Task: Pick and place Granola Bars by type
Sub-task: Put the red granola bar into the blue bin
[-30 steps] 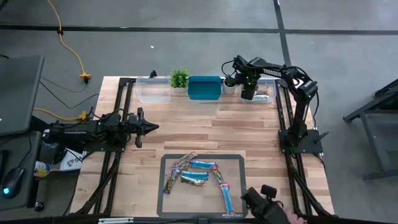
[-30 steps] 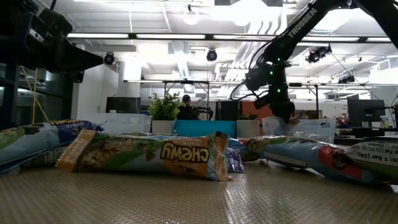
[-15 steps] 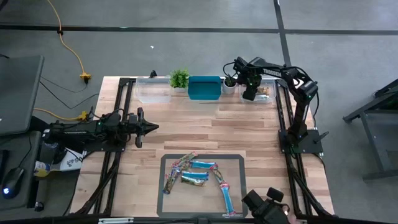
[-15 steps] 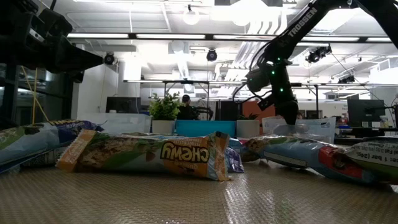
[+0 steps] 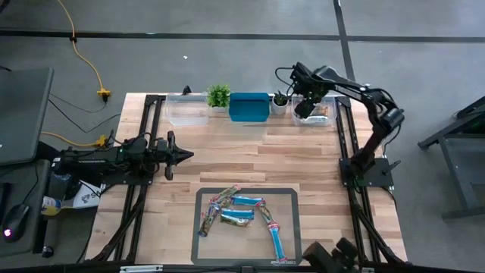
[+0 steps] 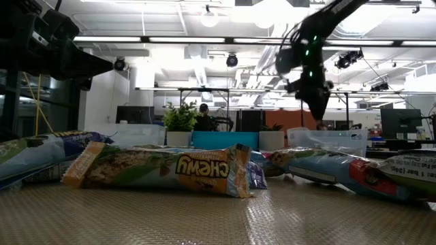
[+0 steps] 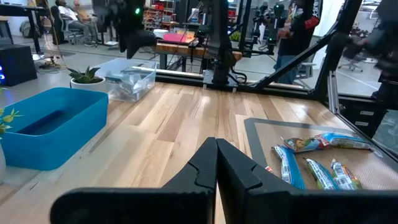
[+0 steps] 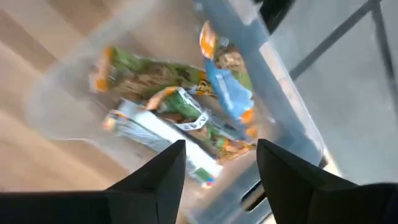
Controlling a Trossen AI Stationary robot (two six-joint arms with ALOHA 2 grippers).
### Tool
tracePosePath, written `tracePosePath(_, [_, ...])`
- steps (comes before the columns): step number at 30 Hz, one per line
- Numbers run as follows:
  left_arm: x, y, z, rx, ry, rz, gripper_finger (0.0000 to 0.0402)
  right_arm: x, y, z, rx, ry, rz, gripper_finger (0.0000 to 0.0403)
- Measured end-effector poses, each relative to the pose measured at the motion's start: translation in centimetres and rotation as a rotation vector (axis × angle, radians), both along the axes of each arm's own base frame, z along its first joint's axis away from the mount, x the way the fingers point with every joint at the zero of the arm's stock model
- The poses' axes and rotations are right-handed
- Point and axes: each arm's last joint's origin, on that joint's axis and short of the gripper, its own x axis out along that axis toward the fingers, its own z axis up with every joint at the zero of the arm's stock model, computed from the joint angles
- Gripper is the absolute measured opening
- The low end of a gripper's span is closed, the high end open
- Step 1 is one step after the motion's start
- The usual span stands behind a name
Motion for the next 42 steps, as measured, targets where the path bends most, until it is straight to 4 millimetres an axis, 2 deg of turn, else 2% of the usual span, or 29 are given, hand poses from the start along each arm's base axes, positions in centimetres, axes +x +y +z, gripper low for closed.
tracePosePath(5, [0.0, 0.0, 0.0, 0.0, 0.0, 0.0, 0.0001, 0.1, 2.6, 3.4, 0.028, -0.277, -0.102, 0.0182])
tracePosePath(9, [0.0, 0.0, 0.0, 0.0, 0.0, 0.0, 0.0001, 0.7, 5.2, 5.9, 0.085, -0.479, -0.081, 0.0181])
tracePosePath(16, [0.0, 0.0, 0.0, 0.0, 0.0, 0.0, 0.0001, 2.1, 10.1, 9.0, 0.181, -0.722, -0.029, 0.0181])
tracePosePath(20, [0.0, 0.0, 0.0, 0.0, 0.0, 0.0, 0.0001, 3.0, 13.1, 10.1, 0.251, -0.81, -0.026, 0.0181])
tracePosePath(28, [0.0, 0.0, 0.0, 0.0, 0.0, 0.0, 0.0001, 5.8, 19.6, 10.7, 0.355, -0.883, -0.001, 0.0181])
tracePosePath(35, [0.0, 0.0, 0.0, 0.0, 0.0, 0.0, 0.0001, 6.4, 25.6, 10.8, 0.318, -0.907, -0.068, 0.0181])
tracePosePath(38, [0.0, 0.0, 0.0, 0.0, 0.0, 0.0, 0.0001, 6.7, 28.1, 10.2, 0.315, -0.895, -0.097, 0.0181])
tracePosePath(42, [0.0, 0.0, 0.0, 0.0, 0.0, 0.0, 0.0001, 8.2, 31.3, 7.9, 0.337, -0.815, -0.108, 0.0181])
